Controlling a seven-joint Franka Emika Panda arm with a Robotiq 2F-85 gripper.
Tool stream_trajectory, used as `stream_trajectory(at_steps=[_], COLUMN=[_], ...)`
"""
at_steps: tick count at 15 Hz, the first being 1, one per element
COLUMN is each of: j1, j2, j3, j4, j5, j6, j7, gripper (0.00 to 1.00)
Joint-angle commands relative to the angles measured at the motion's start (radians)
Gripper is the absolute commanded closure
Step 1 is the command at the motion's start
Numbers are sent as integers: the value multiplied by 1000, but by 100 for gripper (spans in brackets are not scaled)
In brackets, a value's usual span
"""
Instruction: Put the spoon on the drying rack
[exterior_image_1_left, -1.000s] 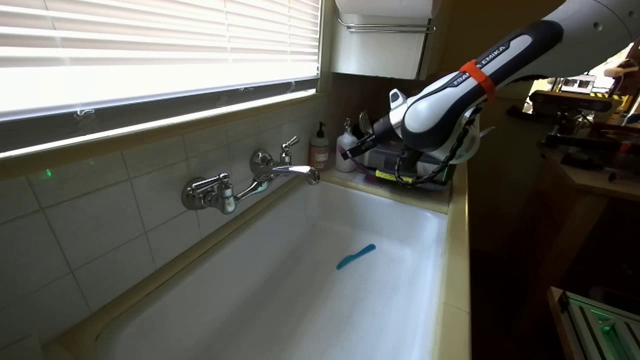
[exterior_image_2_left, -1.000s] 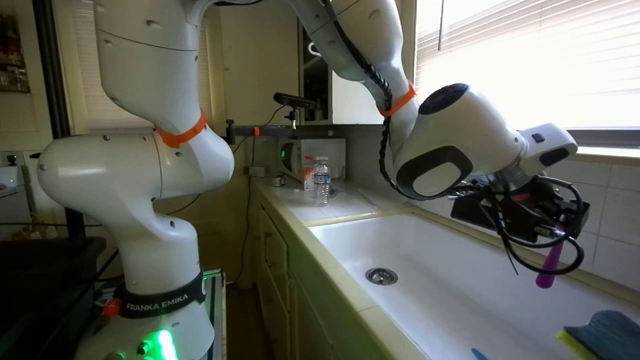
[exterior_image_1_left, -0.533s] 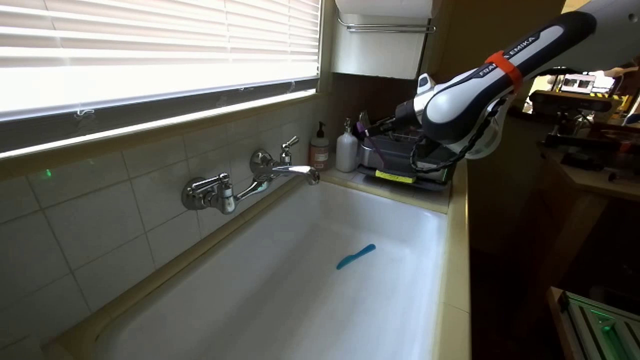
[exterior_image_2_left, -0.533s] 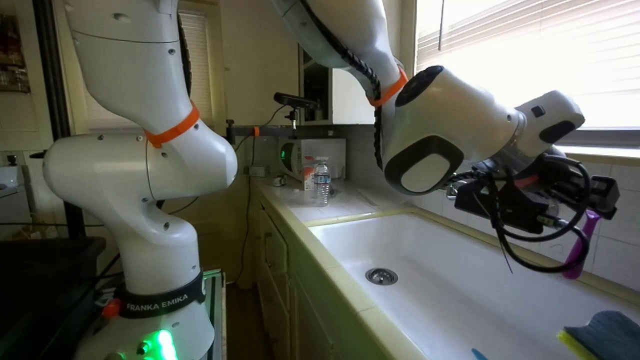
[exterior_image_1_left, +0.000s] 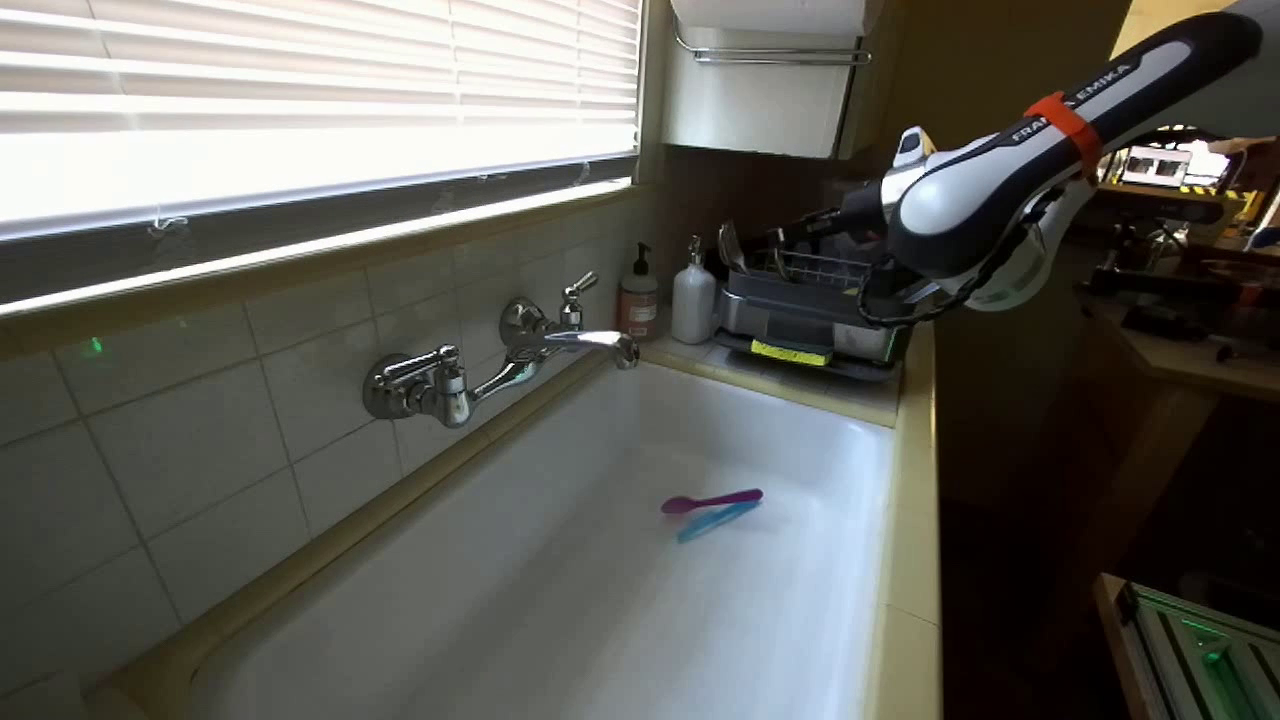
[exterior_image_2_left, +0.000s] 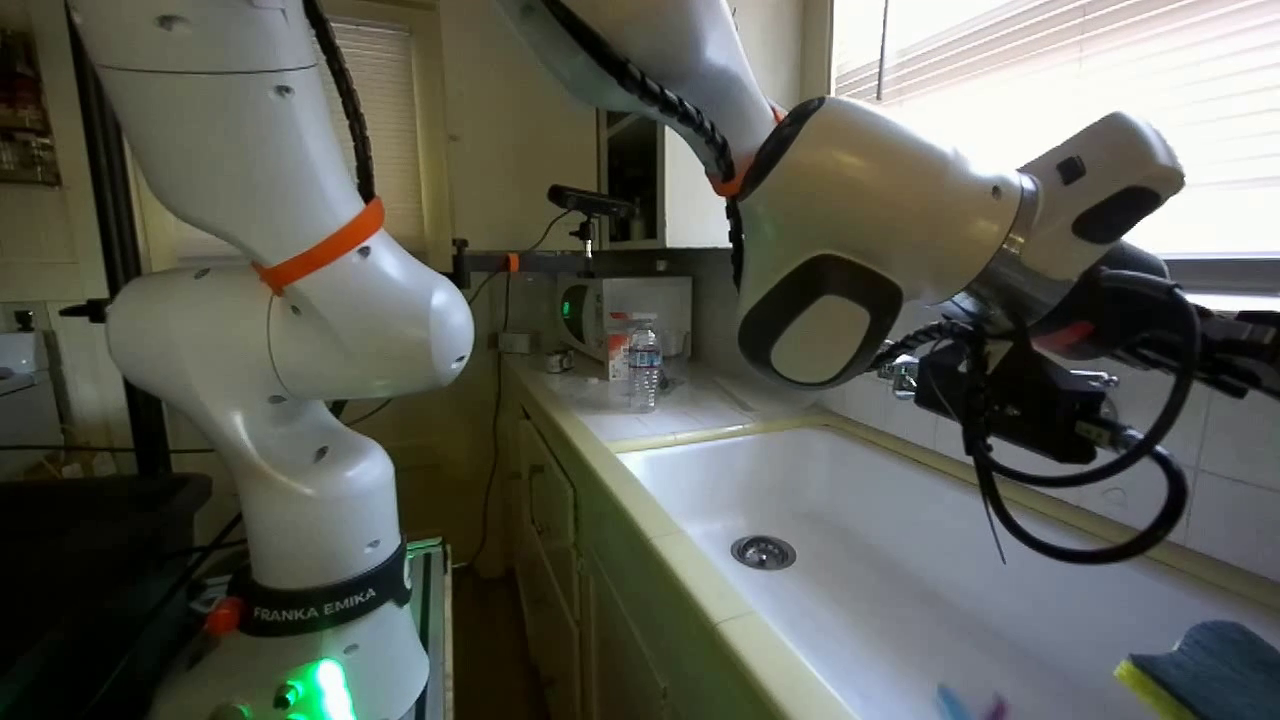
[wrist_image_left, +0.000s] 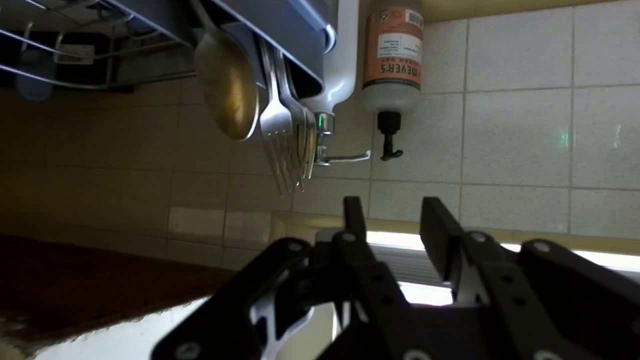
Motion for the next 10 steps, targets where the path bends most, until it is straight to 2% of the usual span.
stream_trajectory(at_steps=[1, 4, 5, 6, 8, 10], j1=[-121, -130, -77, -60, -2, 66], j2=[-15, -1, -92, -75, -36, 11], j3=[90, 115, 16, 10, -28, -64], j4=[-56, -59, -65, -64, -58, -34], j5=[-26, -30, -194, -251, -381, -464], j6=[40, -18, -53, -95, -168, -260], j7=[32, 5, 198, 212, 281, 322], gripper=[88, 88, 49, 38, 25, 9])
